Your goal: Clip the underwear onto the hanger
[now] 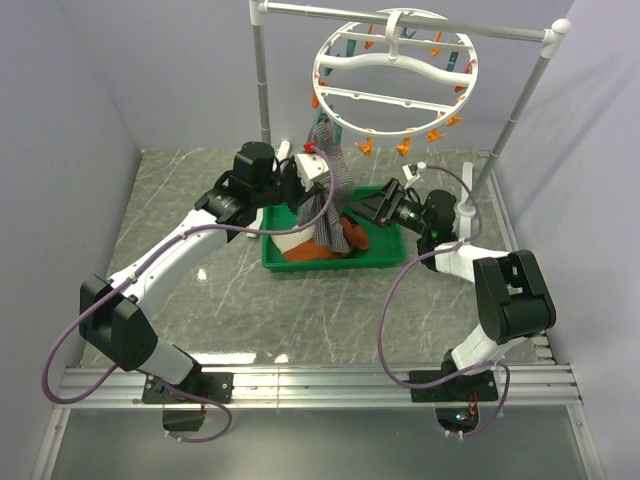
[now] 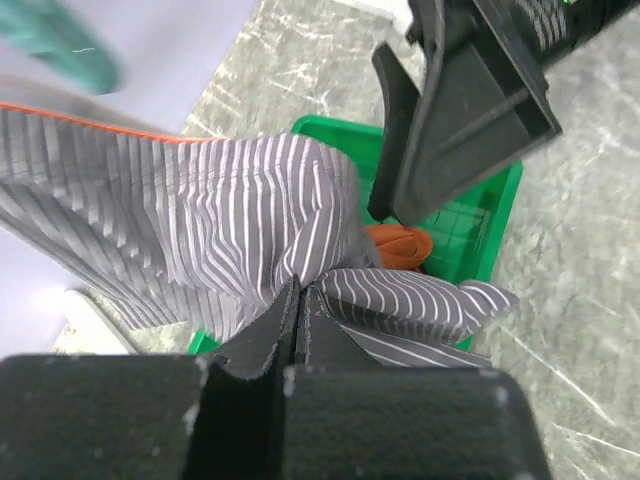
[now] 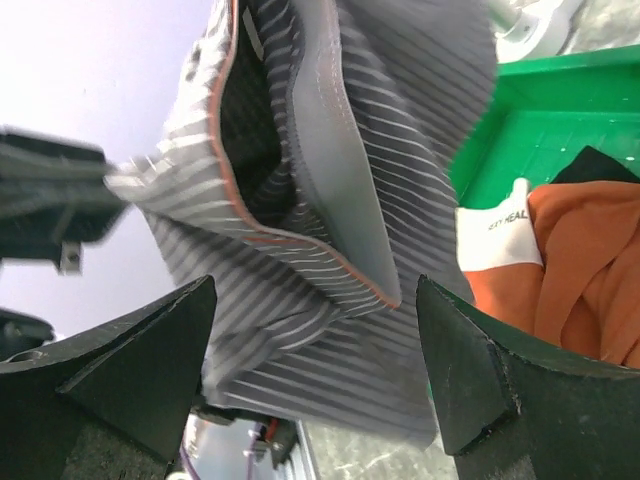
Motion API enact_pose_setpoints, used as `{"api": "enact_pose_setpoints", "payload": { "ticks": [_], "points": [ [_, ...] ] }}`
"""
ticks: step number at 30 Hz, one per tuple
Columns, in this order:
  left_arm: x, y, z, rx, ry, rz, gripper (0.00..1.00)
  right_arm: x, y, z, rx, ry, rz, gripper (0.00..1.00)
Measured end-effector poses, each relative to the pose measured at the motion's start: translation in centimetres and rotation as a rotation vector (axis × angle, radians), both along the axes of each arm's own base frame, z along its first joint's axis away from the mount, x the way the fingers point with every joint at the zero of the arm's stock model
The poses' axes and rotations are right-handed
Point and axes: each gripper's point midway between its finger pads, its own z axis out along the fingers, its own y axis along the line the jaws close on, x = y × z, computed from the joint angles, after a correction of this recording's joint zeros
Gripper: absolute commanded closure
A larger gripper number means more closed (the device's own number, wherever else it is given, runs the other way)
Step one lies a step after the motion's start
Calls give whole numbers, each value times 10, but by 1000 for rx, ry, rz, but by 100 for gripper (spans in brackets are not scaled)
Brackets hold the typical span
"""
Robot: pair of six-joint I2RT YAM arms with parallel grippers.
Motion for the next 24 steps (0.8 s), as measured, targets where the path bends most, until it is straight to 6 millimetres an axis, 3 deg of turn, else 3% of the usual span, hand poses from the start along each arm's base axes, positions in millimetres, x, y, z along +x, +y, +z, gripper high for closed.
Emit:
{"api": "enact_pose_setpoints", "payload": {
  "ticks": [12, 16, 21, 24],
  "points": [
    [-5, 3, 16, -101, 70, -72, 100, -16, 27, -9, -5, -135, 74, 16],
    [-7, 1, 19, -121, 82, -82, 100, -24, 41, -14, -12, -143, 112, 38],
    [-7, 1, 22, -140, 87, -88, 100, -29, 48, -13, -9, -160, 131, 55],
    [-6, 1, 25, -150, 83, -90, 100, -27, 49, -9, -10, -179, 131, 76]
  ]
}}
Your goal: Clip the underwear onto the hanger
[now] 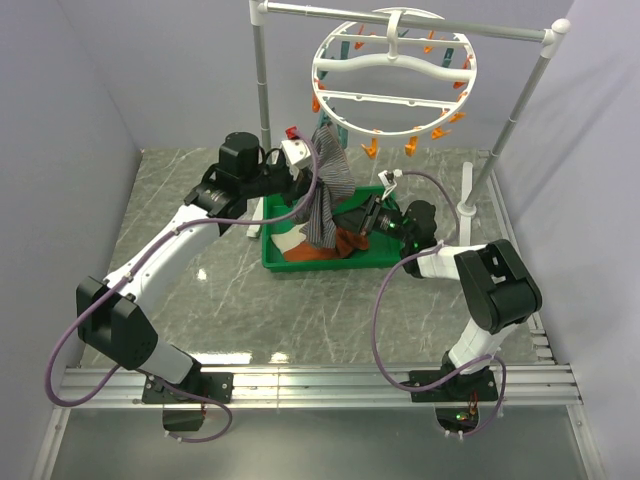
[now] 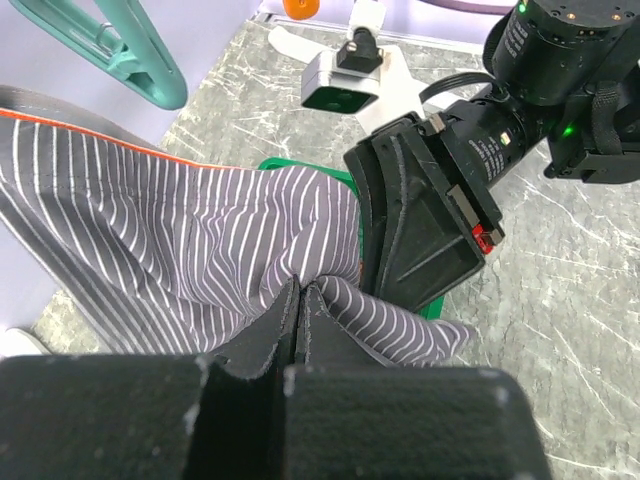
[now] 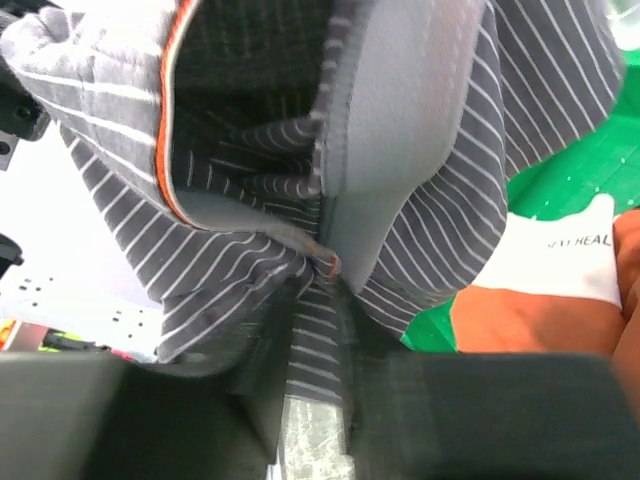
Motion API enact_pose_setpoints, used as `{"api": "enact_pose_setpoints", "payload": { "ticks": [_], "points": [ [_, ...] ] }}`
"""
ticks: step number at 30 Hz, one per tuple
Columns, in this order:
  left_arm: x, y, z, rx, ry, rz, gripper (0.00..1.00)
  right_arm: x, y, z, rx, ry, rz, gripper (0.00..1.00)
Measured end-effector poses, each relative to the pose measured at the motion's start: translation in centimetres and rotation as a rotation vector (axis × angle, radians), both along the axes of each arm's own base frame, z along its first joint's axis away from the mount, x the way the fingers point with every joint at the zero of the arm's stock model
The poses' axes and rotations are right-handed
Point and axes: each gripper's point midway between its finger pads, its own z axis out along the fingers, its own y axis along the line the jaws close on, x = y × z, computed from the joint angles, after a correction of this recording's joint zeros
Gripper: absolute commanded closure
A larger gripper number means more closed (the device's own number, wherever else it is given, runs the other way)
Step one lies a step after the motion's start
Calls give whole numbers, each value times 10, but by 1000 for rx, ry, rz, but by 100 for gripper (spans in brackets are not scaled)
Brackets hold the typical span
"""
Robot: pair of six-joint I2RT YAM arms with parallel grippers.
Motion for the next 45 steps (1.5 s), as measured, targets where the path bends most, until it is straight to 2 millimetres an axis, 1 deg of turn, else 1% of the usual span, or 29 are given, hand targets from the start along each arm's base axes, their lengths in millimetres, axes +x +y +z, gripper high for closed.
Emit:
{"api": "enact_pose_setpoints", "payload": {
  "ticks": [1, 2, 8, 12, 13, 14, 15, 16, 17, 18, 23, 26, 30, 34, 39, 41, 44, 45],
  "points": [
    [0, 1, 1, -1, -1, 0, 100, 0, 0, 1, 2, -5, 2, 93],
    [0, 1, 1, -3, 0, -1, 100, 0, 0, 2, 0, -14, 2, 100],
    [3, 9, 3, -8, -6, 7, 100, 2, -5, 3, -21, -30, -8, 100],
    [3, 16, -3, -4, 4, 9, 100, 1, -16, 14, -49, -74, -22, 100],
    [2, 17, -4, -5, 7, 6, 100, 0, -19, 18, -61, -96, -28, 96],
    [2, 17, -4, -7, 9, 5, 100, -1, -21, 22, -71, -115, -33, 80],
    [2, 18, -5, -9, 15, 0, 100, -2, -23, 25, -77, -129, -36, 37],
    [1, 18, -4, -14, 16, -6, 100, -3, -23, 28, -80, -143, -37, 24],
    [0, 17, -2, -22, 17, -13, 100, -3, -23, 29, -84, -164, -36, 18],
    [-1, 16, -1, -29, 20, -19, 100, -3, -23, 28, -84, -163, -37, 16],
    [-9, 11, 5, -63, 46, -62, 100, -2, -23, 8, -93, -132, -37, 16],
    [-14, 8, 10, -88, 65, -84, 100, 0, -21, 2, -81, -120, -36, 16],
    [-17, 5, 19, -124, 85, -101, 100, -2, -17, 3, -56, -117, -25, 20],
    [-20, 2, 29, -158, 94, -113, 100, -8, -8, 7, -10, -111, 10, 22],
    [-21, 0, 38, -184, 96, -122, 100, -18, 4, -1, 26, -15, 70, 25],
    [-21, -1, 40, -195, 101, -124, 100, -21, 9, 0, 37, 9, 87, 26],
    [-21, -2, 41, -205, 114, -126, 100, -23, 14, 5, 54, 19, 105, 34],
    [-21, -2, 41, -208, 117, -127, 100, -22, 16, 8, 61, 21, 109, 43]
  ]
}}
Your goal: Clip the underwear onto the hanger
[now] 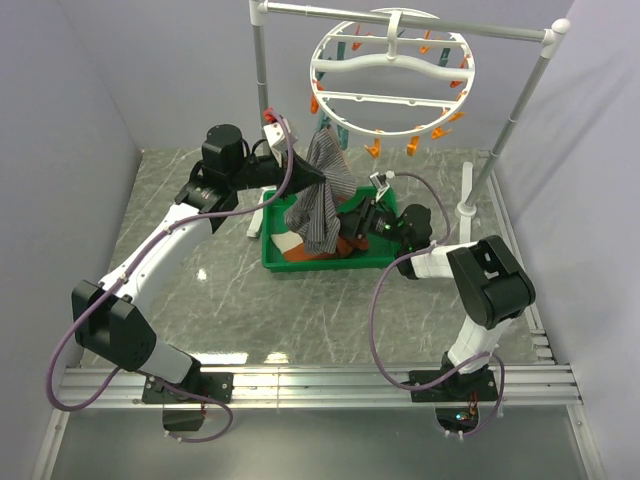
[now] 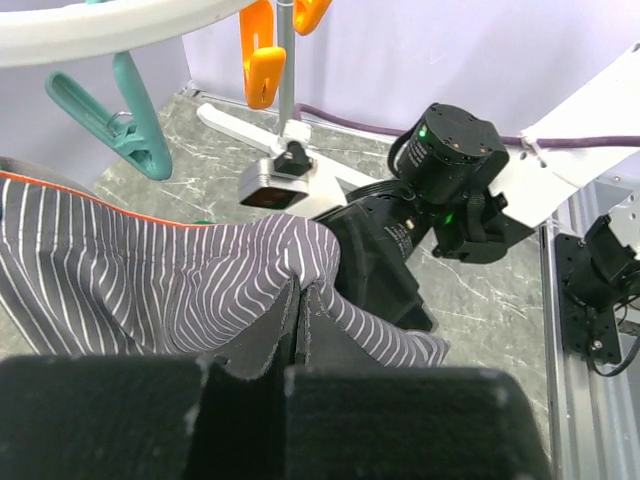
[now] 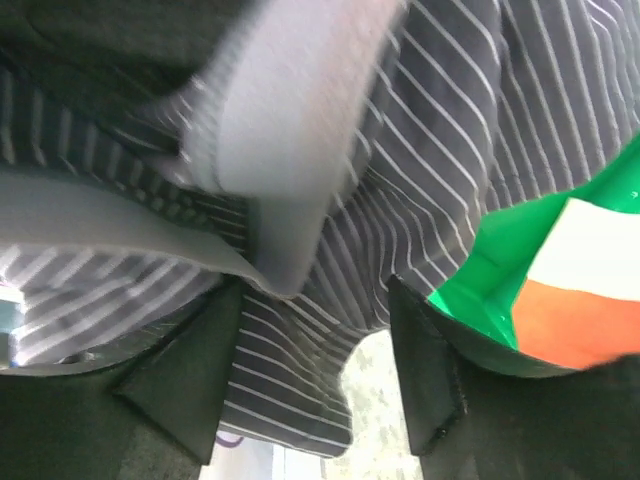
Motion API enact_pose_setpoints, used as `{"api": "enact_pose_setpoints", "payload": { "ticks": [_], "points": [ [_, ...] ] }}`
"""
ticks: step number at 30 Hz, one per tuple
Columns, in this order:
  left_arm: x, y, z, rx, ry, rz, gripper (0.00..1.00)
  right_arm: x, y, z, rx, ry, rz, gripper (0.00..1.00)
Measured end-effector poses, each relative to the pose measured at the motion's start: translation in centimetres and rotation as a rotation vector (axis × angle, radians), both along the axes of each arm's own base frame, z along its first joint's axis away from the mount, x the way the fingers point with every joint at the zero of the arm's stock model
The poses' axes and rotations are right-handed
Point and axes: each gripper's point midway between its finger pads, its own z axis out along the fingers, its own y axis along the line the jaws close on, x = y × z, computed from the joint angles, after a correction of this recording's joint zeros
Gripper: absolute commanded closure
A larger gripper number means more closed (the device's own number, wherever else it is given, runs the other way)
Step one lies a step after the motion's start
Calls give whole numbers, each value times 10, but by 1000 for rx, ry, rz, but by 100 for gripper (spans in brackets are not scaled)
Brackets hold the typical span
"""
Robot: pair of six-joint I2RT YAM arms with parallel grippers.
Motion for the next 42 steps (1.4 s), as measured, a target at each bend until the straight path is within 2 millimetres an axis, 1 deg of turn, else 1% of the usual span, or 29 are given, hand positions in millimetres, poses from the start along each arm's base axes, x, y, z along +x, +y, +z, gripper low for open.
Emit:
{"api": "enact_pose_setpoints", "payload": {
  "ticks": [2, 3, 4, 5, 6, 10, 12, 15, 17, 19, 22, 24, 25, 27, 29, 31, 36, 39, 42],
  "points": [
    [0, 0, 0, -2, 8, 0, 100, 2, 2, 3, 13, 11, 6, 56],
    [0, 0, 0, -2, 9, 0, 100, 3, 3, 4, 19, 22, 9, 68],
    [0, 0, 0, -2, 9, 0, 100, 4, 3, 4, 23, 30, 12, 79],
    [0, 0, 0, -2, 9, 0, 100, 4, 4, 4, 27, 47, 17, 99],
    [0, 0, -1, -1, 10, 1, 100, 4, 4, 4, 29, 56, 21, 100],
    [2, 1, -3, 11, -4, 7, 100, 0, 0, 6, 34, 76, 29, 100],
    [4, 2, -4, 17, -15, 14, 100, -5, -9, 10, 30, 53, 22, 100],
    [8, 5, -7, 31, -32, 28, 100, -11, -25, 23, 26, -23, -7, 100],
    [10, 7, -13, 46, -39, 35, 100, -16, -39, 36, 20, -104, -33, 100],
    [12, 9, -20, 64, -44, 42, 100, -21, -47, 45, 15, -165, -47, 100],
    [14, 13, -28, 93, -54, 53, 100, -25, -55, 53, 4, -226, -53, 100],
    [15, 14, -30, 105, -66, 52, 100, -26, -56, 53, -5, -243, -53, 100],
    [15, 14, -30, 107, -73, 51, 100, -25, -57, 50, -16, -244, -55, 89],
    [14, 14, -30, 106, -75, 43, 100, -22, -57, 44, -36, -226, -64, 63],
    [12, 13, -29, 102, -73, 32, 100, -18, -57, 40, -42, -208, -80, 45],
    [10, 12, -29, 97, -65, 21, 100, -12, -58, 39, -39, -204, -108, 40],
    [6, 10, -28, 88, -49, 0, 100, -1, -57, 39, -17, -188, -148, 41],
    [4, 10, -28, 84, -40, -6, 100, 6, -50, 40, -1, -181, -149, 42],
    [3, 10, -28, 82, -36, -12, 98, 9, -40, 46, 8, -196, -138, 43]
  ]
}}
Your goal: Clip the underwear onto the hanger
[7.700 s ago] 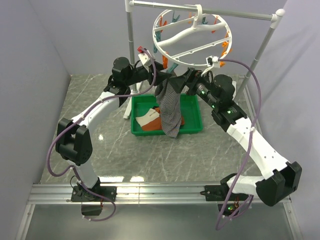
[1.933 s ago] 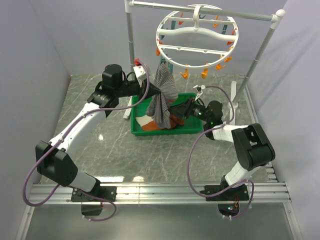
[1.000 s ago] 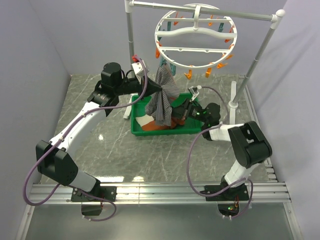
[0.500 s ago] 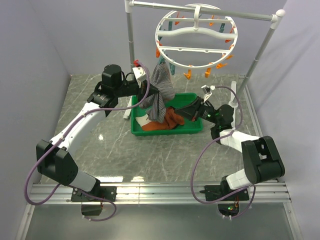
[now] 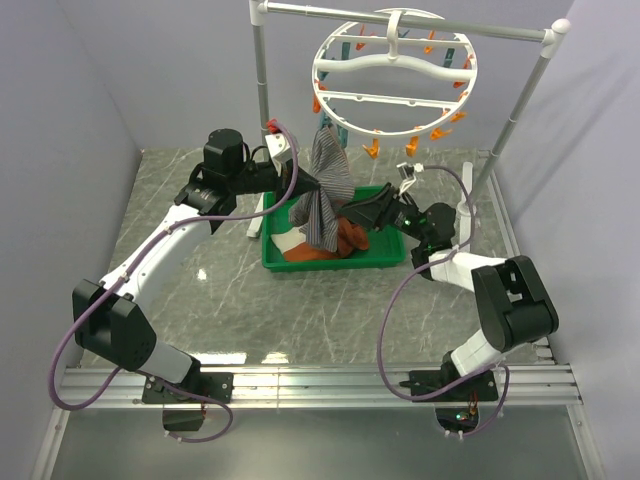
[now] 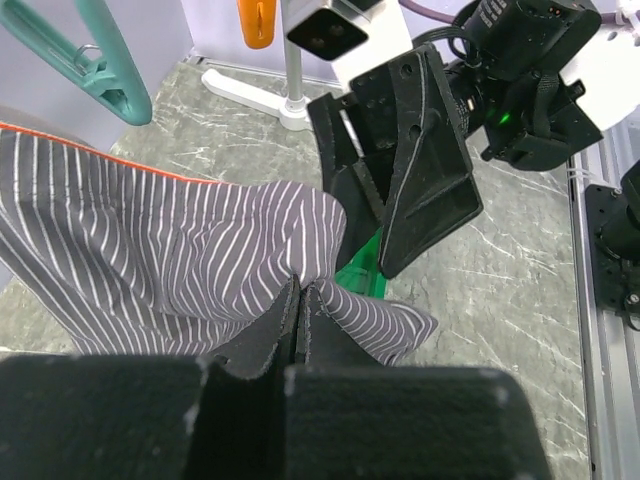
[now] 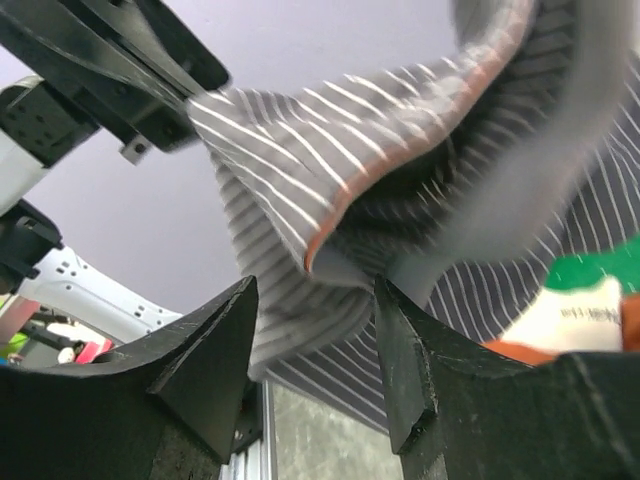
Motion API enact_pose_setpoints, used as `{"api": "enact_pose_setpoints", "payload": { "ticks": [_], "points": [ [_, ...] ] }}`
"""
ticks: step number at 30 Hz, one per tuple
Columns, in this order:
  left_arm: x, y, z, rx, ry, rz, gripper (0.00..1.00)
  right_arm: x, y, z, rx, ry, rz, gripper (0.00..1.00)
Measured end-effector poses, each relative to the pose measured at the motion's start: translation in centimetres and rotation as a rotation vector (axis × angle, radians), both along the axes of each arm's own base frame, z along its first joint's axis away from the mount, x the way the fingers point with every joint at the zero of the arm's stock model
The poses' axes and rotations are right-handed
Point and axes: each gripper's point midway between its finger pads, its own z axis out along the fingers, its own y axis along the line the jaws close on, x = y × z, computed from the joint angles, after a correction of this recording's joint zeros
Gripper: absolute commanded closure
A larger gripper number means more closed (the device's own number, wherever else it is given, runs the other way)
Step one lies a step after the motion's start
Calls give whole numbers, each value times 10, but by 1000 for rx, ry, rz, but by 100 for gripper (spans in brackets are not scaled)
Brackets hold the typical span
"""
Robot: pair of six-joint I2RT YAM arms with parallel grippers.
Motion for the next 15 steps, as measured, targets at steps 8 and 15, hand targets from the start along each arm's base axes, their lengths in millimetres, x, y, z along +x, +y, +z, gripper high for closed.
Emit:
{"api": "enact_pose_setpoints", "payload": {
  "ticks": [8, 15],
  "points": [
    [-2, -1, 0, -2, 2, -13, 99, 6, 20, 6, 2, -37, 30, 59],
    [-4, -1, 0, -6, 10, -22, 100, 14, 21, 1, -7, -25, 8, 28]
  ]
}}
